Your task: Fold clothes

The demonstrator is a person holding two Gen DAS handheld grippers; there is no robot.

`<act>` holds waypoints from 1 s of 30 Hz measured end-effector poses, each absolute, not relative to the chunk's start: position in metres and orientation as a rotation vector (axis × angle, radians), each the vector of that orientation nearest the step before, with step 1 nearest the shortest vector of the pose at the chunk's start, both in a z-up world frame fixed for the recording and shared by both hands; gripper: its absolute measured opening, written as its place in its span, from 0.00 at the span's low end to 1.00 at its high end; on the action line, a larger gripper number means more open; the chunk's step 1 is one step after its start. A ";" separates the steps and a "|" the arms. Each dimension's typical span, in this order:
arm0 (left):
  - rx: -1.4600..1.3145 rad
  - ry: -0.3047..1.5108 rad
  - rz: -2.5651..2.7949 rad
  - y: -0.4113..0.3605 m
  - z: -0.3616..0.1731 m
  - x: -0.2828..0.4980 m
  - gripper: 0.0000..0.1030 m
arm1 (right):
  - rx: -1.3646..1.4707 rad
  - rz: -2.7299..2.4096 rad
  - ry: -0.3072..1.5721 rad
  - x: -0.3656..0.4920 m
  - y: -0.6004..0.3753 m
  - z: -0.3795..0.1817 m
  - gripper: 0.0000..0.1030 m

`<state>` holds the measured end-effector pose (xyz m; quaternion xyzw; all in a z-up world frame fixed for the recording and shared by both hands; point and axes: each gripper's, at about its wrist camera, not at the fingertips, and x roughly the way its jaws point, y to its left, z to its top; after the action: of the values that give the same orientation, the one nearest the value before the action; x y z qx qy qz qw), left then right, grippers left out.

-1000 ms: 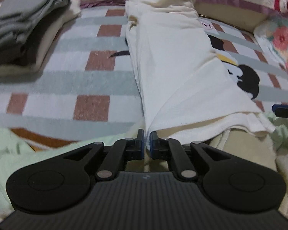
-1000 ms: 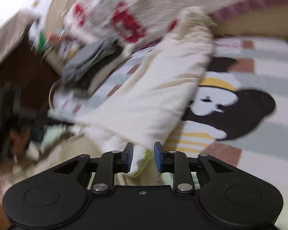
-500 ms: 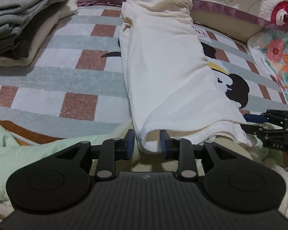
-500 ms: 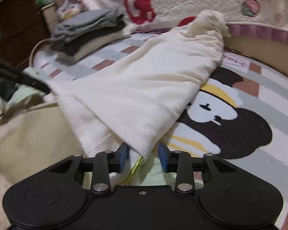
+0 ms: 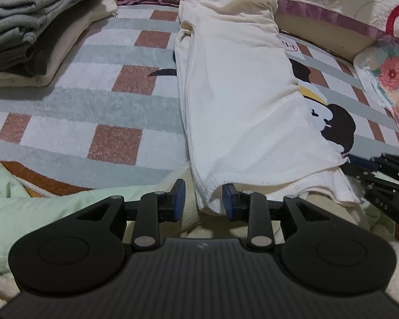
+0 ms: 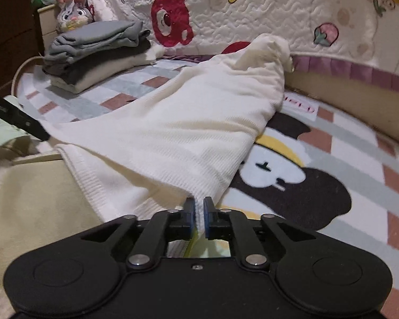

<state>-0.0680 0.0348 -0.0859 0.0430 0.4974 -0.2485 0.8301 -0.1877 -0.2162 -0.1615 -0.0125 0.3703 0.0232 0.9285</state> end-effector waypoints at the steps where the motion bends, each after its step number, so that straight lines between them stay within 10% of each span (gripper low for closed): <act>1: 0.097 1.055 -0.524 0.034 -0.086 -0.068 0.28 | -0.017 0.044 0.760 -0.186 -0.218 -0.163 0.43; 3: 0.104 1.055 -0.520 0.033 -0.087 -0.069 0.28 | 0.082 0.034 0.748 -0.193 -0.233 -0.161 0.43; 5: 0.103 1.053 -0.519 0.034 -0.086 -0.070 0.28 | 0.181 0.024 0.735 -0.199 -0.247 -0.159 0.01; 27: 0.101 1.049 -0.540 0.020 -0.100 -0.068 0.50 | 0.327 0.074 0.805 -0.240 -0.247 -0.159 0.02; 29: 0.144 1.039 -0.539 0.013 -0.104 -0.069 0.42 | 0.367 0.091 0.800 -0.241 -0.250 -0.152 0.03; 30: 0.151 1.035 -0.544 0.013 -0.101 -0.069 0.11 | 0.356 0.101 0.791 -0.242 -0.250 -0.144 0.03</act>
<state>-0.0686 0.0128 -0.1014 0.0712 0.4879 -0.2567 0.8312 -0.2422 -0.2496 -0.1443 0.1725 0.3829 0.0491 0.9062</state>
